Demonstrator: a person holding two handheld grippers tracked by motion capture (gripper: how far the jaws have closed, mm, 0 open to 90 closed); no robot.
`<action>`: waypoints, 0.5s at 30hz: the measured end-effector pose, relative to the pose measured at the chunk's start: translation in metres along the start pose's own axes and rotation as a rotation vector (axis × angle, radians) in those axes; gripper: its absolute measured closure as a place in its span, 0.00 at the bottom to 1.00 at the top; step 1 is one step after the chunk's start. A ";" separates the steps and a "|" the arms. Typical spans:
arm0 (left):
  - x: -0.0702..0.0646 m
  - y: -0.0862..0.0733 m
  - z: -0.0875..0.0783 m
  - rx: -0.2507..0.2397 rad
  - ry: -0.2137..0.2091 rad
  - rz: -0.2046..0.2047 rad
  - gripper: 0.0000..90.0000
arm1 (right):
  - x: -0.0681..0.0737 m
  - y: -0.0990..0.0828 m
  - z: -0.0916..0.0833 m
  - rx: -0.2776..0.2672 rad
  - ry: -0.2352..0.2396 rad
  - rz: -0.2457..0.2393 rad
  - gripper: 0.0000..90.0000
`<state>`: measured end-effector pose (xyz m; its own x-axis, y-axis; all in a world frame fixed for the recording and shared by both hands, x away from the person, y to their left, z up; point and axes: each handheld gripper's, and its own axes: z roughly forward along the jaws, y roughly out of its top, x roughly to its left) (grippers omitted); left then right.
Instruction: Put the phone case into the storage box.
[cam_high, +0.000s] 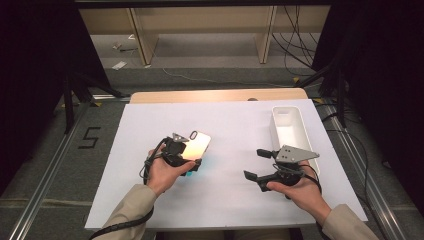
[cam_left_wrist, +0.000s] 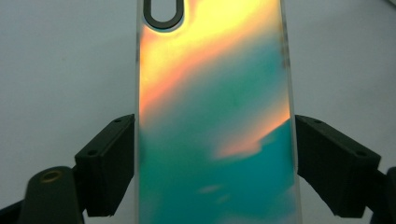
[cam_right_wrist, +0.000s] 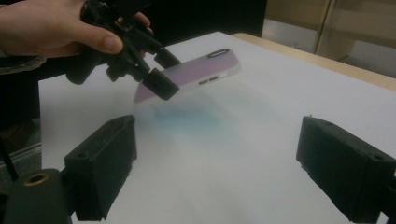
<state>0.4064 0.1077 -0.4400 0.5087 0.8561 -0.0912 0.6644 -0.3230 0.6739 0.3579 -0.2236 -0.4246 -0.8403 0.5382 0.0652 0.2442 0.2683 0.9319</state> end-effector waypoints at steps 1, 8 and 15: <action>-0.001 0.000 -0.001 -0.008 -0.006 0.003 0.19 | 0.000 0.000 0.000 -0.001 -0.001 0.001 0.14; -0.009 -0.003 -0.008 -0.042 -0.028 0.024 0.19 | -0.005 0.005 0.004 -0.017 -0.018 0.014 0.14; -0.019 -0.006 -0.012 -0.065 -0.041 0.042 0.19 | -0.010 0.013 0.008 -0.040 -0.041 0.035 0.14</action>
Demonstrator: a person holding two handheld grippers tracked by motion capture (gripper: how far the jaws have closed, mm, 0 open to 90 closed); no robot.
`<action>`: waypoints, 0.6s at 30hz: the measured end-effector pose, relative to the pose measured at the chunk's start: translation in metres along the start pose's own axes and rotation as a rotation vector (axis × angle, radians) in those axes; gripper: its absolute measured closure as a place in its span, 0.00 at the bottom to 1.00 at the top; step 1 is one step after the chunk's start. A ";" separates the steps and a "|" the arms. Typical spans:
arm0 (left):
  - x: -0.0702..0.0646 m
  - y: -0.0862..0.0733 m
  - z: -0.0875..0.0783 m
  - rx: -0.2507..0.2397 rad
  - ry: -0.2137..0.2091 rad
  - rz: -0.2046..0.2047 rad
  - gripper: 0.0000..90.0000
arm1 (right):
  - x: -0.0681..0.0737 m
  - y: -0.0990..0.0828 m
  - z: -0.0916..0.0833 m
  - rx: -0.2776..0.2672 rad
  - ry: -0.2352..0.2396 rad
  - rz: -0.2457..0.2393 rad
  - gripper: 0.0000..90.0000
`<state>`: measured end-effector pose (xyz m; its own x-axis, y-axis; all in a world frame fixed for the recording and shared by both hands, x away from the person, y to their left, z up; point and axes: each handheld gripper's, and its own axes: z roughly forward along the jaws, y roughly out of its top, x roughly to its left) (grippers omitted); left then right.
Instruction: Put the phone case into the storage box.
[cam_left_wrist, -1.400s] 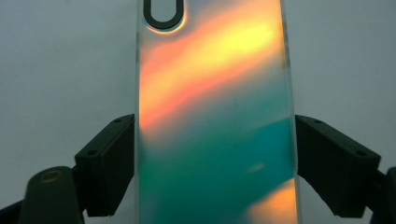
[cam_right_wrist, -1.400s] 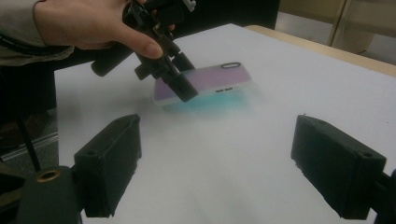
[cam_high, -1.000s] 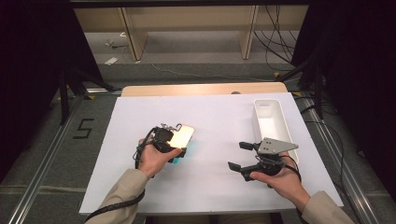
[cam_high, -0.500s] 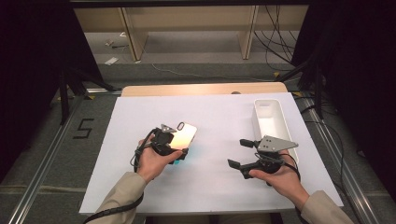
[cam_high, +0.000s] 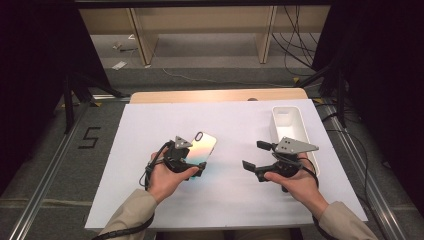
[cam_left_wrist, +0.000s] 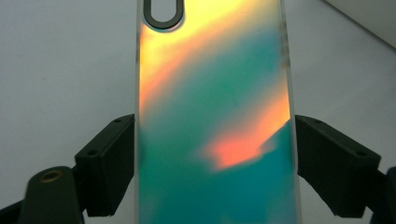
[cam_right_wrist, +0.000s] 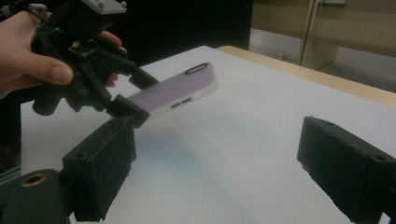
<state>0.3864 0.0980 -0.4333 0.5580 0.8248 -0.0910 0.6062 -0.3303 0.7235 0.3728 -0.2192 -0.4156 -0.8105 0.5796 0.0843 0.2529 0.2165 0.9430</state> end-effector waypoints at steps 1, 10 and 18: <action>-0.002 0.000 -0.001 -0.003 -0.002 0.006 0.19 | -0.001 0.001 0.001 0.000 -0.003 0.000 0.14; -0.010 -0.002 -0.004 -0.018 -0.014 0.024 0.19 | -0.002 0.009 0.016 -0.002 -0.010 0.009 0.14; -0.016 -0.002 -0.004 -0.033 -0.017 0.041 0.19 | -0.003 0.014 0.027 -0.003 -0.006 0.018 0.14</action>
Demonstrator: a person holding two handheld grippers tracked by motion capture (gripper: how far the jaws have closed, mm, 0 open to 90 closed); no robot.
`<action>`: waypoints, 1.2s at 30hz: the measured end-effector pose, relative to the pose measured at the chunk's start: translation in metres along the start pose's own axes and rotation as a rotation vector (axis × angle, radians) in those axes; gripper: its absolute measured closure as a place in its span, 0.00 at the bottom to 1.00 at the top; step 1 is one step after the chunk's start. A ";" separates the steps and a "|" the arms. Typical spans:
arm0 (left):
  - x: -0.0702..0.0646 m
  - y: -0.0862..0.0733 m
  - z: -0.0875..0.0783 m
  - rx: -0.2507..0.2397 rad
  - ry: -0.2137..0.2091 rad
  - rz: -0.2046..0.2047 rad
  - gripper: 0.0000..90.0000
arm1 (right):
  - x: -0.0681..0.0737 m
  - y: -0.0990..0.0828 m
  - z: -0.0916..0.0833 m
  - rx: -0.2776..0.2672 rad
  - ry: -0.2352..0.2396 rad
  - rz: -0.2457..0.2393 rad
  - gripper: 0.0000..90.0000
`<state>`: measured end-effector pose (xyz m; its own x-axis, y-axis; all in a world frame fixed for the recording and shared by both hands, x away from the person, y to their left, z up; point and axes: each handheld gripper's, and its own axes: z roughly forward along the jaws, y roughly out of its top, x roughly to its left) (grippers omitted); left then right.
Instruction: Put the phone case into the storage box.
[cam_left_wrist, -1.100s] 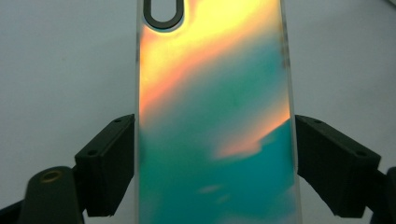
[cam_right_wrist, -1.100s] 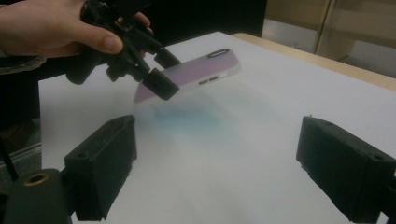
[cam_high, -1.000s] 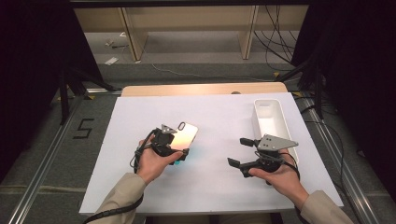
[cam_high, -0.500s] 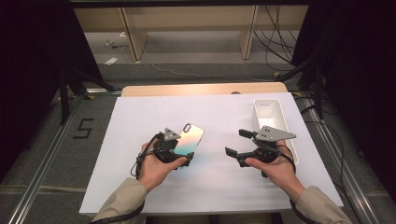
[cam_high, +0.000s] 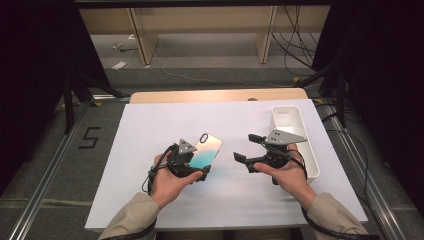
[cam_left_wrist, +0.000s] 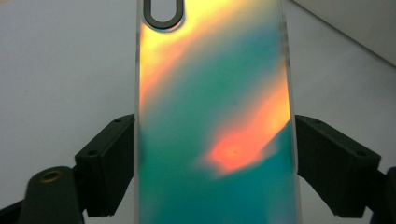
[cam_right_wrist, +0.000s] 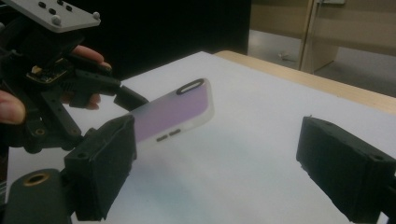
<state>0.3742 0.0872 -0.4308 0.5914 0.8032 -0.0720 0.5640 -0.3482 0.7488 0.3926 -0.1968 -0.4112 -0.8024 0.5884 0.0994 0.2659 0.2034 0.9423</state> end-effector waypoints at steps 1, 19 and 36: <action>-0.001 0.000 0.000 -0.001 -0.001 0.000 0.19 | 0.000 0.000 0.001 -0.002 0.000 0.000 0.15; -0.020 0.000 0.003 -0.008 -0.028 0.045 0.19 | -0.003 0.008 0.016 -0.004 -0.001 0.014 0.16; -0.033 0.001 0.004 -0.019 -0.051 0.069 0.19 | -0.005 0.007 0.028 0.018 0.007 0.032 0.17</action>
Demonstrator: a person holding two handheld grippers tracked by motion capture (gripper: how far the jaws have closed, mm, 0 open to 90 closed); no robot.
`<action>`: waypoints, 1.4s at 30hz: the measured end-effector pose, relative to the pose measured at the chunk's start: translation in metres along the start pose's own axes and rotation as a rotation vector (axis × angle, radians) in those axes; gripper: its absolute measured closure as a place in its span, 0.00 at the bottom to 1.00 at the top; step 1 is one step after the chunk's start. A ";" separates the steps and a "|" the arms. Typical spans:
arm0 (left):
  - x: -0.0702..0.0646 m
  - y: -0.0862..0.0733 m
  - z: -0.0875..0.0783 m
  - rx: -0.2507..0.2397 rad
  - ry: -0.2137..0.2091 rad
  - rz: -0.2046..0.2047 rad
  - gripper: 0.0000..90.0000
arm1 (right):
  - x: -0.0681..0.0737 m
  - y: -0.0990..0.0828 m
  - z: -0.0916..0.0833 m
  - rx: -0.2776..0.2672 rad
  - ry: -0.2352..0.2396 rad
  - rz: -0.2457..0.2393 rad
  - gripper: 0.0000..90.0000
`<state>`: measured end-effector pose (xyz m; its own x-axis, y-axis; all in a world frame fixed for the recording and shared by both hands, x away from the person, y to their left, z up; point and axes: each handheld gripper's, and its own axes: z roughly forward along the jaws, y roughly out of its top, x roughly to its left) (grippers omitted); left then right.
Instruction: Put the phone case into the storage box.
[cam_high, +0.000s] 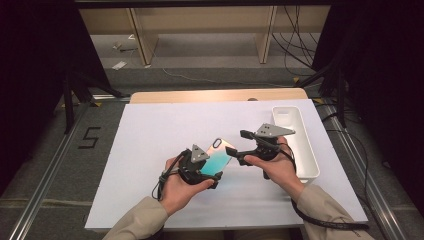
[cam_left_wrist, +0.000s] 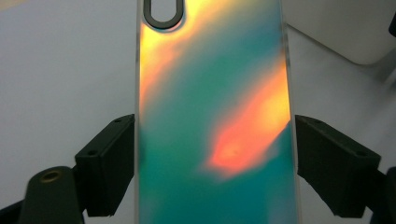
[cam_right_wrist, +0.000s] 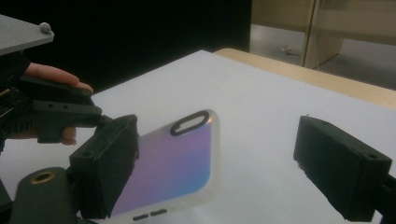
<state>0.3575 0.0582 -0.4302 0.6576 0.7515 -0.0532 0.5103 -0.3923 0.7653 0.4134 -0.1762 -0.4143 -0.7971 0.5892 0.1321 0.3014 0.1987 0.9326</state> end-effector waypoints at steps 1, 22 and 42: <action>-0.001 0.000 0.000 -0.001 -0.003 -0.001 0.19 | 0.000 0.000 0.002 -0.001 0.004 0.001 0.17; -0.013 0.001 0.001 -0.010 -0.021 0.021 0.19 | -0.001 -0.001 0.021 0.025 0.024 0.036 0.18; -0.017 0.002 0.001 -0.024 -0.023 0.038 0.19 | -0.002 -0.004 0.030 0.043 0.063 0.080 0.29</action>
<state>0.3486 0.0440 -0.4284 0.6887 0.7240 -0.0384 0.4718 -0.4073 0.7820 0.4291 -0.1545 -0.4282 -0.8006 0.5543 0.2278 0.3865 0.1870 0.9031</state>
